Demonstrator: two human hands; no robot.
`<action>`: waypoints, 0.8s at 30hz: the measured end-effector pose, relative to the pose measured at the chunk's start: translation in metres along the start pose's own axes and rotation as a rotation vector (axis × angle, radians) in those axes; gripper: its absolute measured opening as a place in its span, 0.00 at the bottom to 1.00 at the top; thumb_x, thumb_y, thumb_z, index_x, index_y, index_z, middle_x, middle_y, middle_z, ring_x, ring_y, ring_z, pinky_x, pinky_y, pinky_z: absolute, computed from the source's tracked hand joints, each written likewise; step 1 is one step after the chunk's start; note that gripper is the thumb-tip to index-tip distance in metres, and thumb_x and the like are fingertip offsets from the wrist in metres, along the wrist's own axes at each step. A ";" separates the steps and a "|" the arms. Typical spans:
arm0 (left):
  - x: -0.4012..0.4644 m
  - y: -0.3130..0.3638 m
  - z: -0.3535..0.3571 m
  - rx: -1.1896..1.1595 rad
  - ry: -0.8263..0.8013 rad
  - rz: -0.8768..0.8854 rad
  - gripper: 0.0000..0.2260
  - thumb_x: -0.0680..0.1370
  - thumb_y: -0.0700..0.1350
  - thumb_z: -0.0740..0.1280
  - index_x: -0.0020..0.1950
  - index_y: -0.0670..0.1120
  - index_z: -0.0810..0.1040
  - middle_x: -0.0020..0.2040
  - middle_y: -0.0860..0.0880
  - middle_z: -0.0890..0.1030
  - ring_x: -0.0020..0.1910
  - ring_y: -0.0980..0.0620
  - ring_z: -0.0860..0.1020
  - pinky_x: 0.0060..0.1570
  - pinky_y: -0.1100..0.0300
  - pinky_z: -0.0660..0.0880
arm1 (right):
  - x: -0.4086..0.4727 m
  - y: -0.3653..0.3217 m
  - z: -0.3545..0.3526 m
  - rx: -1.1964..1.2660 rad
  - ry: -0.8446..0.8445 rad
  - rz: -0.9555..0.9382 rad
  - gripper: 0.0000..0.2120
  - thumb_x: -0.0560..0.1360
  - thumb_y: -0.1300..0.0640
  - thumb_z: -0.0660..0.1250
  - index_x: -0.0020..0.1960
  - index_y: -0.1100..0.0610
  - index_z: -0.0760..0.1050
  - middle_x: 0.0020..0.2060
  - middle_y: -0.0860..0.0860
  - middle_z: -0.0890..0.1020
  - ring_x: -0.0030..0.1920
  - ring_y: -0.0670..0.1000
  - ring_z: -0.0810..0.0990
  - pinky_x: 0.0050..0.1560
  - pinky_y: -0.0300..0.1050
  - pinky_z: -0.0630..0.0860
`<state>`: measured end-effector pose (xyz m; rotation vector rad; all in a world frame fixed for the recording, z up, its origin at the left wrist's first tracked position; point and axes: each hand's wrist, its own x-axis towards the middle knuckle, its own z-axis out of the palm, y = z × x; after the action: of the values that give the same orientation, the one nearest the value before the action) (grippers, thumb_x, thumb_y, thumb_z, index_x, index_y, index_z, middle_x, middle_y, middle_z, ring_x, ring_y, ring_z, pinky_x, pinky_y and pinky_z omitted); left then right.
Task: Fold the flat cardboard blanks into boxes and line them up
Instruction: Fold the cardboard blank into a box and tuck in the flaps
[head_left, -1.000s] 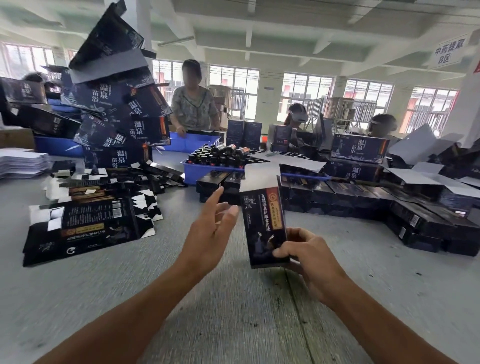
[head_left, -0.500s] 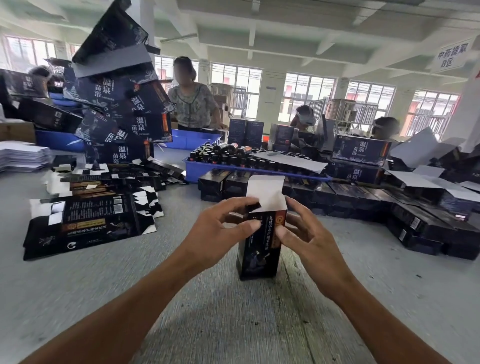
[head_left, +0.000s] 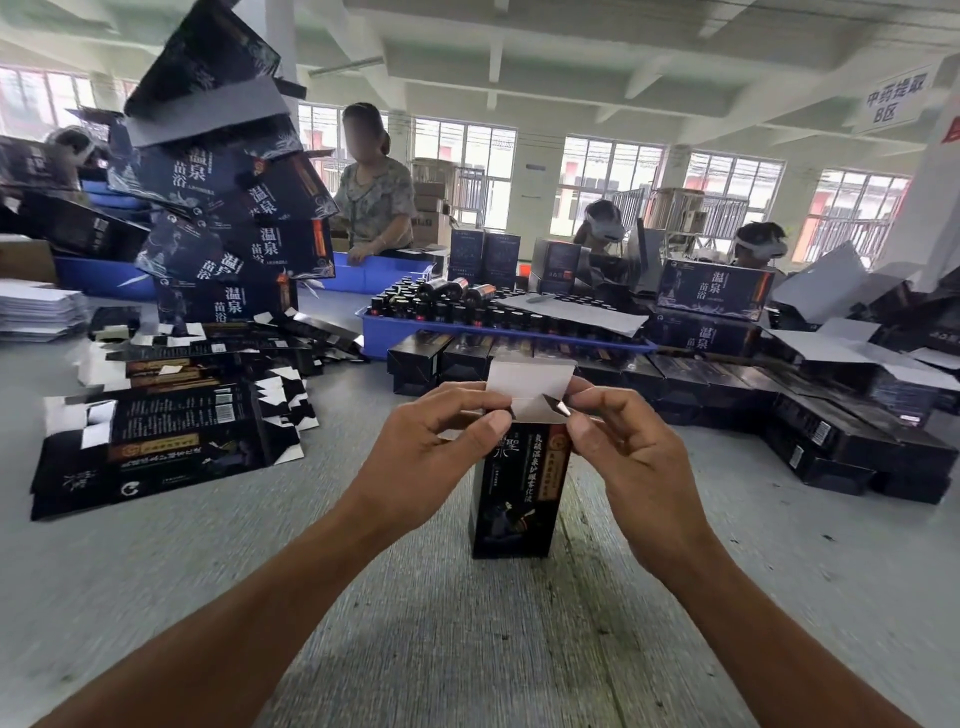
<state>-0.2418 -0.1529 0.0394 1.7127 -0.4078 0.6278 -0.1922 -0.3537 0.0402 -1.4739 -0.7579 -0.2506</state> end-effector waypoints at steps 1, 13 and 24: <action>0.000 0.000 0.000 0.003 0.008 0.006 0.09 0.76 0.52 0.69 0.54 0.59 0.85 0.58 0.58 0.82 0.58 0.53 0.82 0.54 0.57 0.81 | 0.000 0.000 0.000 0.006 0.007 -0.003 0.10 0.80 0.65 0.66 0.57 0.52 0.78 0.59 0.43 0.83 0.59 0.45 0.82 0.54 0.32 0.77; -0.001 0.002 0.004 -0.013 0.028 -0.029 0.11 0.75 0.51 0.71 0.55 0.51 0.85 0.57 0.55 0.84 0.55 0.53 0.83 0.47 0.62 0.79 | -0.001 -0.006 0.006 0.014 0.110 -0.026 0.05 0.79 0.58 0.69 0.52 0.54 0.82 0.51 0.45 0.86 0.52 0.46 0.85 0.49 0.35 0.79; 0.000 0.005 0.003 -0.139 0.061 -0.092 0.18 0.69 0.52 0.75 0.57 0.53 0.78 0.56 0.57 0.85 0.50 0.52 0.85 0.45 0.63 0.80 | -0.002 -0.009 0.004 -0.063 0.119 -0.021 0.08 0.79 0.60 0.69 0.54 0.50 0.83 0.47 0.44 0.86 0.49 0.44 0.85 0.48 0.34 0.79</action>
<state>-0.2442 -0.1570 0.0428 1.5671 -0.3202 0.5709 -0.2001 -0.3514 0.0461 -1.4968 -0.6751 -0.3780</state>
